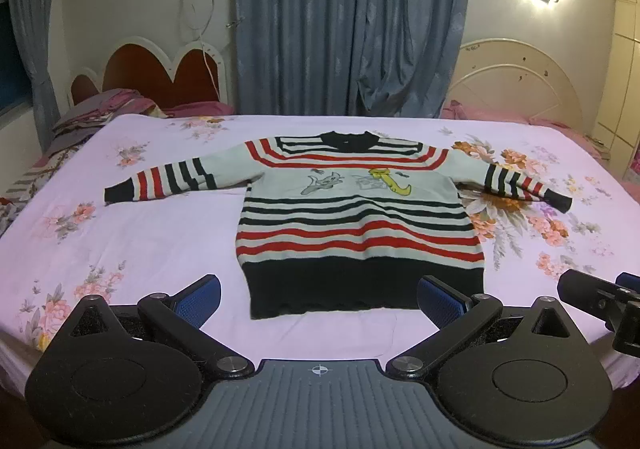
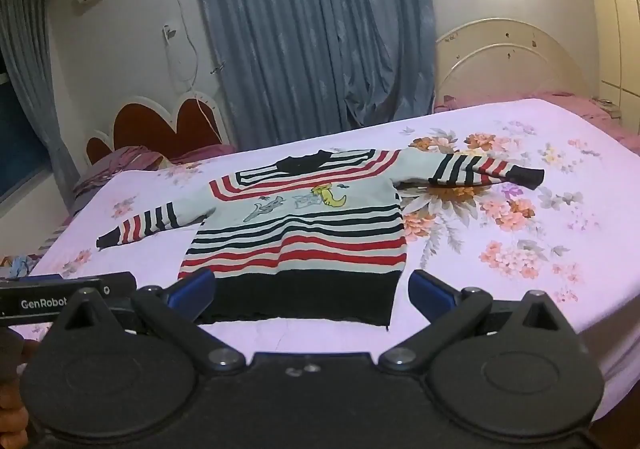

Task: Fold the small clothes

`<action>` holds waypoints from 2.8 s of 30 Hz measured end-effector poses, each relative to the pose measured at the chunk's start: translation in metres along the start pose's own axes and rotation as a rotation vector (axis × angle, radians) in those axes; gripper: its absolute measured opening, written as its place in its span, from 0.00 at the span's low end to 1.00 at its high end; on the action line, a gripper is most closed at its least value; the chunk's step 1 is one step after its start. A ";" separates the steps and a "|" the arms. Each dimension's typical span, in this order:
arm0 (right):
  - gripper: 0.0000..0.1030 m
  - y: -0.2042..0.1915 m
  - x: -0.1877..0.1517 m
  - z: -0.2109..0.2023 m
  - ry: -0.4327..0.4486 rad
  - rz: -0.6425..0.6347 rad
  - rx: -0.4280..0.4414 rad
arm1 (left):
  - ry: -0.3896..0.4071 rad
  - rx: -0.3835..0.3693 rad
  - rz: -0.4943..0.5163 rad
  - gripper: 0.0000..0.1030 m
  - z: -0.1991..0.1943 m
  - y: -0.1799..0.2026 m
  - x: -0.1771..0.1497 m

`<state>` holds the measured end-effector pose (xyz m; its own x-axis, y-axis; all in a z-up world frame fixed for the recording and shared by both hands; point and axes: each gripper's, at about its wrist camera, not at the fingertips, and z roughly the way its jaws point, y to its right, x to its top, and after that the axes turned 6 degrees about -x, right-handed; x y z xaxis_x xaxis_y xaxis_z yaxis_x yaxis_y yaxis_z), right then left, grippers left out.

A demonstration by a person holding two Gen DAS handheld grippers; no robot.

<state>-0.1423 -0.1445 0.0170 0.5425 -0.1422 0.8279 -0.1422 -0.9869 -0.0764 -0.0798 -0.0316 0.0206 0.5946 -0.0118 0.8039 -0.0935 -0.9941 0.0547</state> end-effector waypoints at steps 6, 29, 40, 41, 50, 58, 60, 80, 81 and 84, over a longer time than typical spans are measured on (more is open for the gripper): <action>0.99 0.002 0.000 0.000 -0.004 -0.003 0.007 | -0.004 0.007 -0.005 1.00 0.001 0.001 -0.001; 0.99 0.011 0.000 0.005 -0.016 0.011 0.003 | -0.014 0.019 -0.008 1.00 0.005 0.010 -0.002; 0.99 0.012 -0.001 0.006 -0.019 0.012 -0.001 | -0.017 0.019 -0.017 1.00 0.009 0.008 -0.002; 0.99 0.012 -0.001 0.006 -0.019 0.012 -0.001 | -0.018 0.018 -0.017 1.00 0.009 0.008 -0.002; 0.99 0.010 -0.003 0.013 -0.026 0.013 -0.007 | -0.024 0.024 -0.026 1.00 0.018 0.000 0.001; 0.99 0.005 -0.001 0.024 -0.038 0.005 -0.009 | -0.029 0.031 -0.032 1.00 0.028 -0.004 0.004; 0.99 0.004 0.000 0.026 -0.039 0.004 -0.010 | -0.032 0.033 -0.033 1.00 0.031 -0.005 0.005; 0.99 0.004 0.013 0.079 -0.077 0.019 -0.050 | -0.072 0.042 -0.046 1.00 0.088 -0.019 0.027; 0.99 0.005 0.014 0.084 -0.080 0.021 -0.055 | -0.074 0.040 -0.047 1.00 0.094 -0.020 0.029; 0.99 0.007 0.017 0.099 -0.083 0.038 -0.080 | -0.078 0.031 -0.048 1.00 0.113 -0.024 0.037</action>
<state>-0.0521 -0.1618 -0.0247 0.6017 -0.1883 0.7762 -0.2274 -0.9720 -0.0594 0.0345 -0.0202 -0.0180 0.6585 0.0289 0.7521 -0.0396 -0.9966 0.0729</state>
